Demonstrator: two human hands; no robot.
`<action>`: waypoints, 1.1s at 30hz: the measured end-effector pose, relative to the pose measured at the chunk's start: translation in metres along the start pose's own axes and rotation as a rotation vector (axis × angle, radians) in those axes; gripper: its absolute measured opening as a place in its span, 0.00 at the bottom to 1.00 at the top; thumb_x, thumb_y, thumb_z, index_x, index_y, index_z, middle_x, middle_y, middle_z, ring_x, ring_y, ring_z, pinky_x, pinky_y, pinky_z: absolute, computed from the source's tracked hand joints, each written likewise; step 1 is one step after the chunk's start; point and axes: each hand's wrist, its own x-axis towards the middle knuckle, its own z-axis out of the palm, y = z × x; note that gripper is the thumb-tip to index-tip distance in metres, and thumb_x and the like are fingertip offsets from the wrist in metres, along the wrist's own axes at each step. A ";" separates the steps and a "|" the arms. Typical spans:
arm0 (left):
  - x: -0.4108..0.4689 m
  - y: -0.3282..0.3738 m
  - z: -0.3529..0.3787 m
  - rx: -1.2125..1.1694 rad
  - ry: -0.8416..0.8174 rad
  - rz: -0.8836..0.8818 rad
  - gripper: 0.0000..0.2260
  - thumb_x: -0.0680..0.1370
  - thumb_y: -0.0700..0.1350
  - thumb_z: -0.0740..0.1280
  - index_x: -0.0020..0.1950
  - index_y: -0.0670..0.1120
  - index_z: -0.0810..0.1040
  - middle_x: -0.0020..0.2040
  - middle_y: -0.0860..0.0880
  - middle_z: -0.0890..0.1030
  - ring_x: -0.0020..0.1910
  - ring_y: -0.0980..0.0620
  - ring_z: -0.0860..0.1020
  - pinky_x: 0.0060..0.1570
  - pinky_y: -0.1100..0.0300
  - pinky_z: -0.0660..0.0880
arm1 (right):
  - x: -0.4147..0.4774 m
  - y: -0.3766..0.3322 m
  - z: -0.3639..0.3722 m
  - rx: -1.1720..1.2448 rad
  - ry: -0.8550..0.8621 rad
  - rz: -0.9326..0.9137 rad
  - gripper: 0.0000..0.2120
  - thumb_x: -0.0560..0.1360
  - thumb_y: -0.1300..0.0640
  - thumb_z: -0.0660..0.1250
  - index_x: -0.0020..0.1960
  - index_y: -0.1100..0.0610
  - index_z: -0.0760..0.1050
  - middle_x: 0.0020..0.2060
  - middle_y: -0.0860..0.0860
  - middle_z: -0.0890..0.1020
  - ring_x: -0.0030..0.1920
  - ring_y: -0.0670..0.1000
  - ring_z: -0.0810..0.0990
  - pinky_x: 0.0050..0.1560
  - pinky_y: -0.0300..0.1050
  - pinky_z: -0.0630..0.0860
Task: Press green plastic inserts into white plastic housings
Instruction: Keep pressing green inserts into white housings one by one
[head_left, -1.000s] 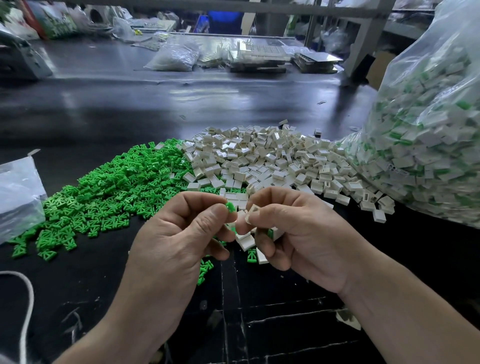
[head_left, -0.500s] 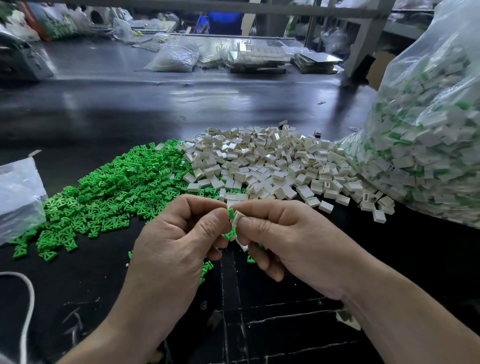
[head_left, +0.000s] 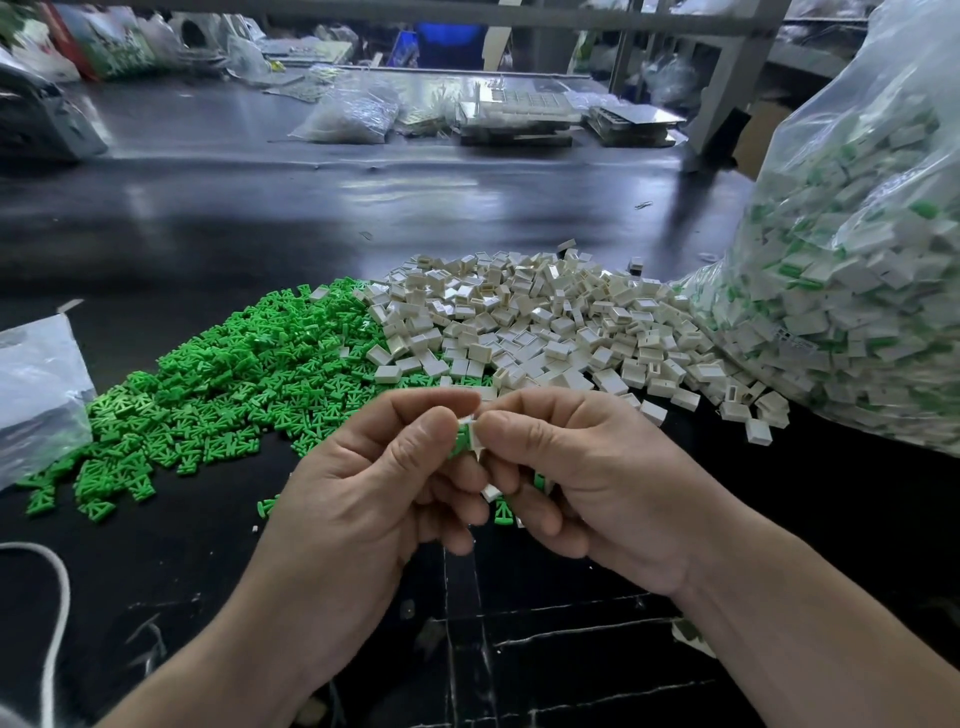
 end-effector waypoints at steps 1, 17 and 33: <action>0.000 0.000 0.001 -0.075 -0.049 -0.036 0.13 0.75 0.50 0.71 0.56 0.44 0.82 0.35 0.42 0.80 0.30 0.50 0.79 0.26 0.60 0.75 | 0.000 0.000 0.001 0.019 -0.016 0.006 0.08 0.75 0.52 0.71 0.40 0.54 0.81 0.32 0.52 0.77 0.23 0.45 0.70 0.18 0.35 0.64; -0.002 -0.001 0.011 -0.320 -0.056 -0.188 0.10 0.70 0.48 0.68 0.44 0.44 0.84 0.28 0.43 0.78 0.22 0.51 0.77 0.19 0.62 0.74 | -0.003 -0.002 0.005 0.053 -0.050 0.117 0.25 0.74 0.52 0.70 0.57 0.72 0.72 0.30 0.52 0.74 0.21 0.44 0.66 0.17 0.34 0.59; -0.001 -0.004 0.005 -0.356 -0.183 -0.095 0.09 0.70 0.47 0.75 0.47 0.45 0.82 0.30 0.44 0.81 0.25 0.51 0.80 0.23 0.61 0.77 | -0.003 0.004 0.013 0.130 -0.045 0.041 0.15 0.79 0.53 0.68 0.53 0.66 0.75 0.30 0.51 0.73 0.21 0.44 0.66 0.17 0.35 0.59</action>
